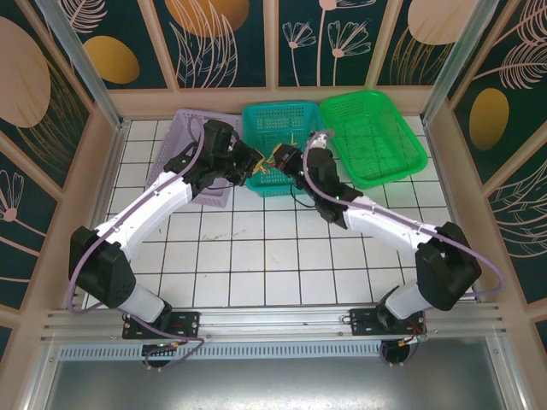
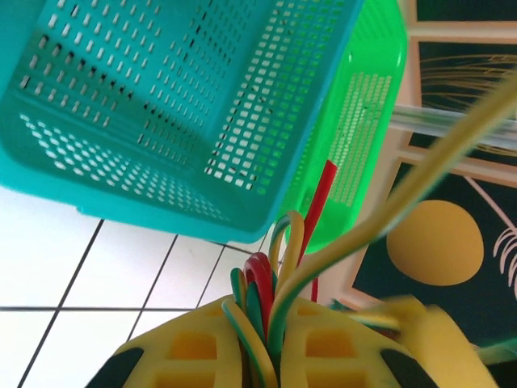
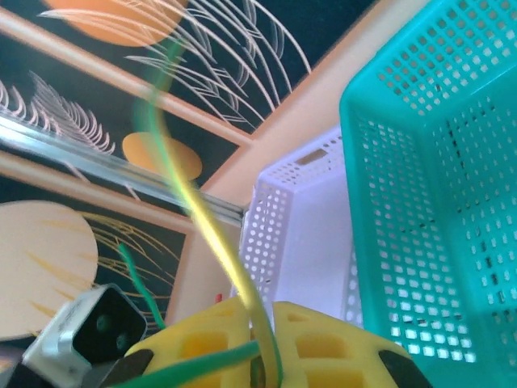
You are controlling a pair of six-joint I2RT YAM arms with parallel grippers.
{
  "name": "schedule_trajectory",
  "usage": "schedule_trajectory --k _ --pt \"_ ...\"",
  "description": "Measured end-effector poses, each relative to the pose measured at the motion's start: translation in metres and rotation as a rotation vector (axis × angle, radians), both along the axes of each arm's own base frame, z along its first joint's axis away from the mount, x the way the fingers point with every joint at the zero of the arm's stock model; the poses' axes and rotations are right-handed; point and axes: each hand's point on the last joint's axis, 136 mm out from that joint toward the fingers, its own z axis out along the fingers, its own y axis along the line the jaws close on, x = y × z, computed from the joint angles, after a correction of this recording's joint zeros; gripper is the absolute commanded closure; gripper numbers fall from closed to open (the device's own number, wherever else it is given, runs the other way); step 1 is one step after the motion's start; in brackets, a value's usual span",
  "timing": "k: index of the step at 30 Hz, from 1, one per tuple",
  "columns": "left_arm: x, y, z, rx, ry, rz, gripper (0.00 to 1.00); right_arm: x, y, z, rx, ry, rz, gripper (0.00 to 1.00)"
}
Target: Untangle the cables
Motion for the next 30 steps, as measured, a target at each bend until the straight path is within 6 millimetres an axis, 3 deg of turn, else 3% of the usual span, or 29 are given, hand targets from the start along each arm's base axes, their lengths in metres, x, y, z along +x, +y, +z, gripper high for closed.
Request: schedule_trajectory --k 4,7,10,14,17,20,24,27,29,30 --pt "0.009 0.004 0.02 0.005 -0.112 0.026 1.0 0.014 0.004 -0.001 0.076 0.241 0.024 1.0" --pt "0.006 0.005 0.03 0.037 -0.213 -0.003 1.0 0.011 0.008 -0.014 0.167 0.431 0.105 1.0" --pt "-0.006 0.007 0.021 0.119 -0.285 -0.065 1.0 -0.006 0.018 -0.044 0.253 0.629 0.214 1.0" --pt "-0.034 0.008 -0.009 0.228 -0.339 -0.209 1.0 -0.048 0.027 -0.093 0.314 0.872 0.328 1.0" --pt "-0.049 0.003 -0.019 0.256 -0.367 -0.311 1.0 -0.068 0.027 -0.105 0.328 0.967 0.383 1.0" --pt "-0.05 -0.001 -0.011 0.246 -0.4 -0.341 1.0 -0.058 0.021 -0.09 0.284 0.913 0.419 0.93" --pt "-0.03 -0.005 0.033 0.203 -0.457 -0.285 1.0 -0.024 0.013 -0.029 0.072 0.577 0.442 0.74" --pt "-0.023 -0.009 0.061 0.141 -0.462 -0.247 1.0 -0.015 -0.013 0.009 -0.103 0.308 0.379 0.61" --pt "-0.026 -0.015 0.068 0.109 -0.425 -0.247 1.0 -0.021 -0.035 0.024 -0.215 0.161 0.33 0.49" --pt "-0.028 -0.018 0.07 0.099 -0.394 -0.249 1.0 -0.025 -0.05 0.031 -0.279 0.082 0.288 0.38"
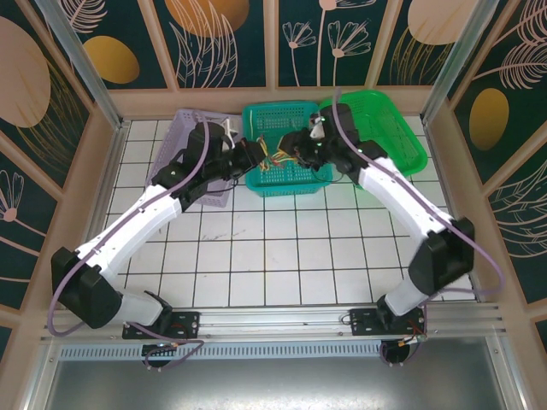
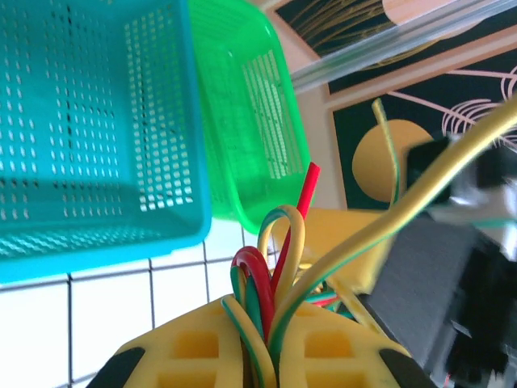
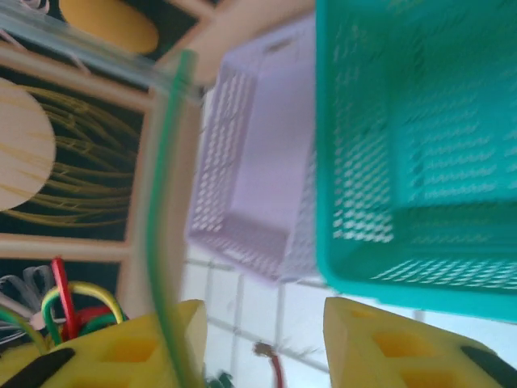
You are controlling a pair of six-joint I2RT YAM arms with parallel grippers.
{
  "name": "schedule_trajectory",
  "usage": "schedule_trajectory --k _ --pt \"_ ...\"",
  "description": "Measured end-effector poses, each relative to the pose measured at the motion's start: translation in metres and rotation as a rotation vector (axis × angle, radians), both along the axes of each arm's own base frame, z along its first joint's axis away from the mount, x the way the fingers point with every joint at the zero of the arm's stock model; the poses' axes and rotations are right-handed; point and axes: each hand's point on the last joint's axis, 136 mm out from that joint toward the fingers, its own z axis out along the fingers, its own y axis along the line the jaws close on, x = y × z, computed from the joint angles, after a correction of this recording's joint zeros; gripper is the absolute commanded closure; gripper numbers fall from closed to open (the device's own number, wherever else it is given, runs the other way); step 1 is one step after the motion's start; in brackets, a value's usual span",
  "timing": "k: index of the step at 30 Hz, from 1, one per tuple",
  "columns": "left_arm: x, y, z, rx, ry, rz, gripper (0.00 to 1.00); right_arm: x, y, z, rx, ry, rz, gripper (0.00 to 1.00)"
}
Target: Untangle the cables
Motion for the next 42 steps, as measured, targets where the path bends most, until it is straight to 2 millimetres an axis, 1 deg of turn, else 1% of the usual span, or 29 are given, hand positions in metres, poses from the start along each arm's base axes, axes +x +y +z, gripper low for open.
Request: schedule_trajectory --k 3,4,5,6,7,8,11,12,14,16,18,20,22,25,27,28,29,33,34,37,39,41,42 --pt "0.007 -0.004 0.001 0.014 0.078 0.017 1.0 -0.014 -0.038 0.014 -0.136 -0.236 -0.073 0.19" --pt "0.01 -0.004 0.001 0.024 0.097 0.026 1.0 -0.02 -0.046 0.017 -0.175 -0.312 -0.087 0.16" --pt "0.013 -0.004 0.001 0.036 0.117 0.04 1.0 -0.029 -0.053 0.019 -0.22 -0.393 -0.094 0.07" --pt "0.016 -0.003 0.0 0.047 0.131 0.049 1.0 -0.038 -0.055 0.02 -0.264 -0.474 -0.092 0.01" --pt "0.018 -0.002 0.0 0.054 0.143 0.056 1.0 -0.048 -0.053 0.021 -0.302 -0.552 -0.078 0.01" --pt "0.02 -0.001 -0.001 0.062 0.156 0.061 1.0 -0.06 -0.047 0.022 -0.344 -0.64 -0.048 0.01" --pt "0.023 0.002 -0.004 0.083 0.196 0.069 1.0 -0.091 -0.018 0.02 -0.493 -0.899 0.073 0.01" --pt "0.024 0.001 -0.005 0.09 0.207 0.068 1.0 -0.098 -0.007 0.019 -0.56 -0.976 0.114 0.01" --pt "0.025 0.0 -0.007 0.101 0.225 0.062 1.0 -0.099 0.009 0.018 -0.692 -1.095 0.154 0.01" --pt "0.025 -0.002 -0.009 0.112 0.241 0.049 1.0 -0.089 0.02 0.014 -0.841 -1.183 0.162 0.01" --pt "0.023 -0.002 -0.012 0.125 0.256 0.038 1.0 -0.074 0.024 0.009 -0.982 -1.232 0.156 0.01" --pt "0.021 -0.002 -0.013 0.134 0.263 0.029 1.0 -0.062 0.026 0.008 -1.069 -1.259 0.154 0.01" --pt "0.018 -0.001 -0.013 0.14 0.268 0.022 1.0 -0.053 0.026 0.012 -1.126 -1.279 0.142 0.02" --pt "0.016 -0.003 -0.008 0.134 0.267 0.009 1.0 -0.042 0.024 0.016 -1.162 -1.287 0.122 0.11" --pt "0.015 -0.003 -0.004 0.127 0.264 0.003 1.0 -0.036 0.025 0.014 -1.177 -1.276 0.124 0.21" --pt "0.015 -0.004 -0.003 0.124 0.262 0.0 1.0 -0.031 0.027 0.011 -1.184 -1.267 0.129 0.23" --pt "0.014 -0.005 -0.002 0.121 0.263 -0.005 1.0 -0.028 0.029 0.009 -1.191 -1.259 0.137 0.25" --pt "0.012 -0.004 -0.003 0.123 0.275 -0.011 1.0 -0.021 0.037 -0.001 -1.209 -1.245 0.169 0.26" --pt "0.013 -0.003 -0.004 0.124 0.277 -0.009 1.0 -0.019 0.038 -0.002 -1.212 -1.241 0.172 0.29" --pt "0.013 -0.003 -0.004 0.125 0.279 -0.007 1.0 -0.013 0.042 -0.002 -1.209 -1.228 0.176 0.53" --pt "0.014 -0.004 -0.003 0.12 0.273 -0.009 1.0 -0.012 0.046 -0.005 -1.198 -1.214 0.206 0.66" --pt "0.014 -0.004 -0.001 0.116 0.269 -0.01 1.0 -0.013 0.051 -0.012 -1.172 -1.19 0.261 0.91" --pt "0.015 -0.004 0.0 0.111 0.266 -0.011 1.0 -0.016 0.055 -0.016 -1.15 -1.181 0.301 0.98"
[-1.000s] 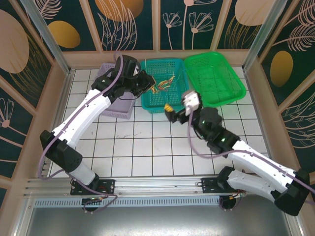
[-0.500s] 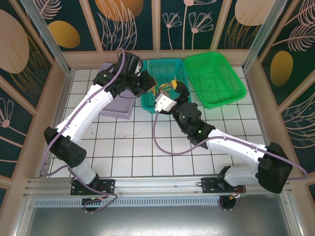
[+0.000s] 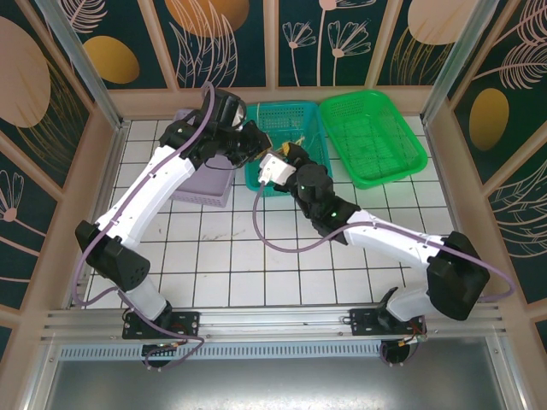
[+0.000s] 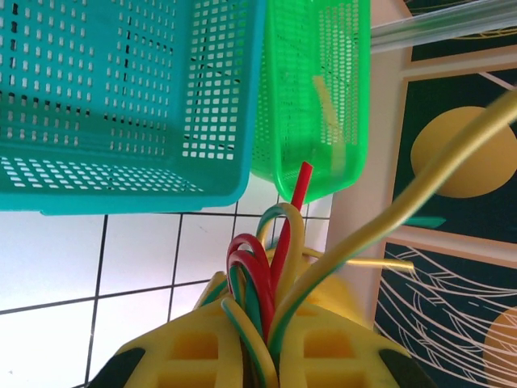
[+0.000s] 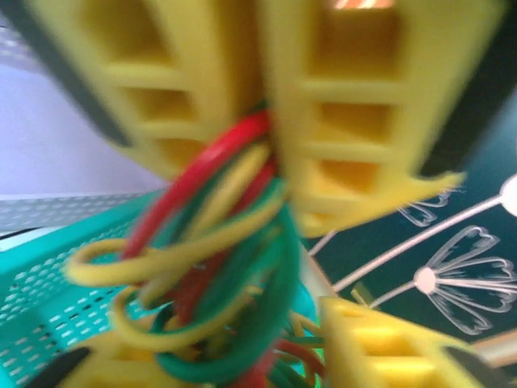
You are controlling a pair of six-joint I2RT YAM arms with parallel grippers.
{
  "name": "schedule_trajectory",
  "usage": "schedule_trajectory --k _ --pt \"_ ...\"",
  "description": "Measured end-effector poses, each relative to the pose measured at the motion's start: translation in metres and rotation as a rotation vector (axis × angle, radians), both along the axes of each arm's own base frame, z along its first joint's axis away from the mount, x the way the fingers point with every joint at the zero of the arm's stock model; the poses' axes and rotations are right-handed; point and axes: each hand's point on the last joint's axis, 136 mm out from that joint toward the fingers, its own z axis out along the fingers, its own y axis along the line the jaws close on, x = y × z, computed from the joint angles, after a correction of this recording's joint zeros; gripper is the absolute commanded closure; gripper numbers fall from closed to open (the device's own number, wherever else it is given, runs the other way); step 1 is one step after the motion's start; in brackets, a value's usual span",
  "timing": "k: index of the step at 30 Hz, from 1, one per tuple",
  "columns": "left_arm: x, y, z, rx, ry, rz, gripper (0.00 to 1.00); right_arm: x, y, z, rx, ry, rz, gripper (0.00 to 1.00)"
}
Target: Untangle the cables
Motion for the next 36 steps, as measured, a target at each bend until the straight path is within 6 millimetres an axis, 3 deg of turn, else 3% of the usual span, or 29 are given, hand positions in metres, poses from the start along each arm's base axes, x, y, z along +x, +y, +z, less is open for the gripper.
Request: schedule_trajectory --k 4,7,11,19,23,28,29,34,36 --pt "0.003 0.002 0.003 -0.012 -0.004 0.001 1.0 -0.006 0.009 -0.005 0.061 0.17 0.097 1.0" --pt "0.0 -0.004 0.009 -0.054 -0.006 -0.037 1.0 -0.016 0.004 -0.001 0.216 0.338 0.195 1.0" --pt "-0.002 -0.02 0.029 -0.179 -0.063 -0.129 1.0 -0.031 -0.009 0.02 0.513 0.612 0.345 1.0" --pt "-0.008 -0.025 0.052 -0.339 -0.127 -0.265 1.0 -0.06 0.002 0.048 0.931 1.085 0.513 1.0" --pt "-0.007 -0.028 0.063 -0.399 -0.198 -0.311 1.0 -0.064 0.003 0.061 1.046 1.213 0.543 1.0" --pt "-0.004 -0.026 0.063 -0.453 -0.235 -0.318 1.0 -0.062 0.007 0.061 1.045 1.285 0.52 1.0" --pt "-0.003 -0.025 0.063 -0.459 -0.235 -0.315 1.0 -0.06 0.007 0.06 1.033 1.282 0.504 0.97" --pt "0.009 -0.021 0.061 -0.464 -0.273 -0.269 1.0 -0.054 0.009 0.064 0.95 1.206 0.427 0.29" --pt "0.013 -0.02 0.059 -0.456 -0.278 -0.244 1.0 -0.059 0.012 0.069 0.924 1.126 0.411 0.16"
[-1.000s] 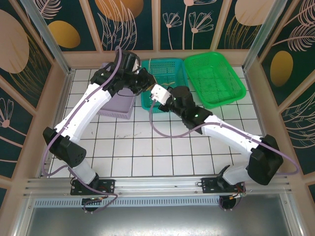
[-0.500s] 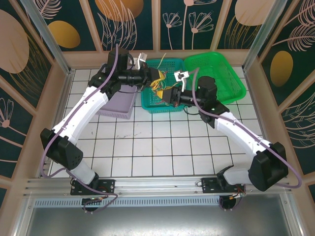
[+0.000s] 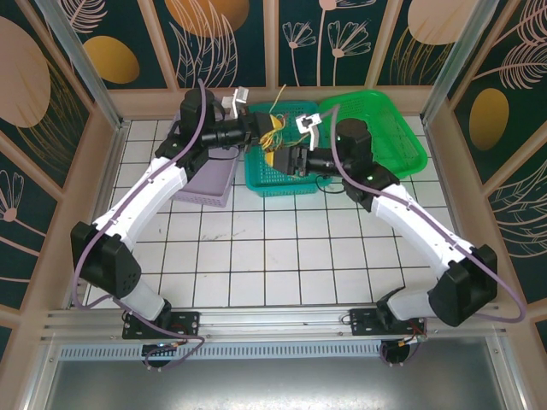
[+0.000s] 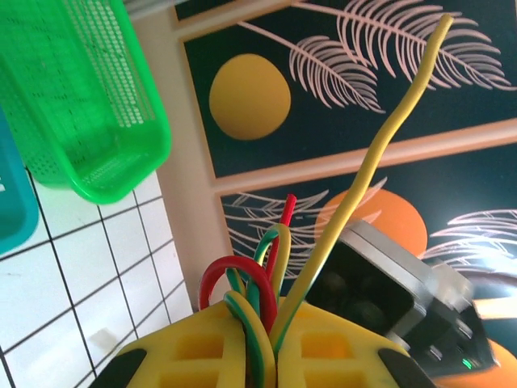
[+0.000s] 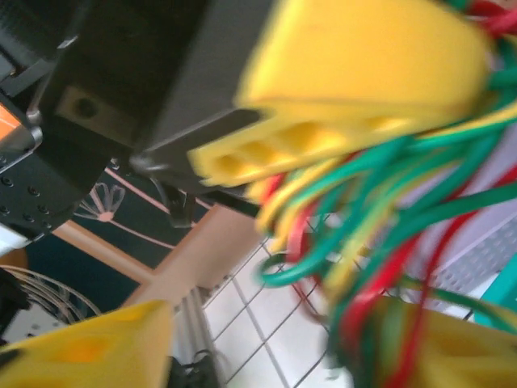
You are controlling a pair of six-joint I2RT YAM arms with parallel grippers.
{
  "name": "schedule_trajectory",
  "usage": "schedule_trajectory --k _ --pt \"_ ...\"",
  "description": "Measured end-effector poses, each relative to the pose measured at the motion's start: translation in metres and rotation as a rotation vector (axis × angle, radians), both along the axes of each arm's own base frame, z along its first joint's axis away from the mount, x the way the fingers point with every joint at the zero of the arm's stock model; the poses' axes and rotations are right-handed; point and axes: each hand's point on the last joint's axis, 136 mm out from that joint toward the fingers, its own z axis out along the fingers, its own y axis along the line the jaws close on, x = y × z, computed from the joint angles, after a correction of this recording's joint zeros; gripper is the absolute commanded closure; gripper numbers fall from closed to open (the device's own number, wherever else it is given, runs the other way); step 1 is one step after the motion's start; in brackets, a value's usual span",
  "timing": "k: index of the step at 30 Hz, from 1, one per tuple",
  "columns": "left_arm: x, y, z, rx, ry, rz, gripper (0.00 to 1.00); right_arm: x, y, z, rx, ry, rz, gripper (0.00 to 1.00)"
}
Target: Untangle the cables
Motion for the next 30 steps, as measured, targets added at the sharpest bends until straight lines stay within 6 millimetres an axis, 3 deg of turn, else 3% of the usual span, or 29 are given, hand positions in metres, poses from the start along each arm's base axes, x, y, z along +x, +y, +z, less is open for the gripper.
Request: schedule_trajectory --k 4,9,16,22,30 --pt "-0.003 -0.005 -0.003 0.017 0.026 0.037 1.0 -0.016 -0.001 0.005 -0.088 -0.19 -0.141 0.03" --pt "-0.01 -0.004 -0.002 0.035 0.093 0.109 1.0 -0.021 -0.001 0.001 -0.283 -0.442 -0.363 0.01" --pt "0.011 0.013 -0.005 0.088 0.155 0.276 1.0 0.0 -0.008 -0.015 -0.569 -0.69 -0.528 0.01" --pt "0.019 0.016 -0.012 0.105 0.184 0.329 1.0 0.028 0.002 -0.033 -0.736 -0.744 -0.588 0.03" --pt "0.023 0.012 -0.021 0.115 0.219 0.349 1.0 0.055 -0.001 -0.046 -0.837 -0.748 -0.688 0.1"
